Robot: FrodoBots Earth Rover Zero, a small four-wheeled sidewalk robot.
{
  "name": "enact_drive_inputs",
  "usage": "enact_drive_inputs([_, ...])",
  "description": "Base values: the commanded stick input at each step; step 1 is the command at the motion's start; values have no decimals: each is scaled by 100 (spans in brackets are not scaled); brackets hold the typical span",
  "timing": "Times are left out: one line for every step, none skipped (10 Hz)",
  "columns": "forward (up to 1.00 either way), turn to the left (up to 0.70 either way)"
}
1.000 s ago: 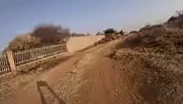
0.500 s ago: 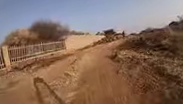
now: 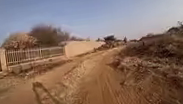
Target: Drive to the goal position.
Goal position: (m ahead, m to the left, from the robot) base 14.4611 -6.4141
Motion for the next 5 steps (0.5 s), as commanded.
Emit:
enact_drive_inputs([70, 0])
enact_drive_inputs([70, 0])
enact_drive_inputs([70, 0])
enact_drive_inputs([70, 0])
enact_drive_inputs([70, 0])
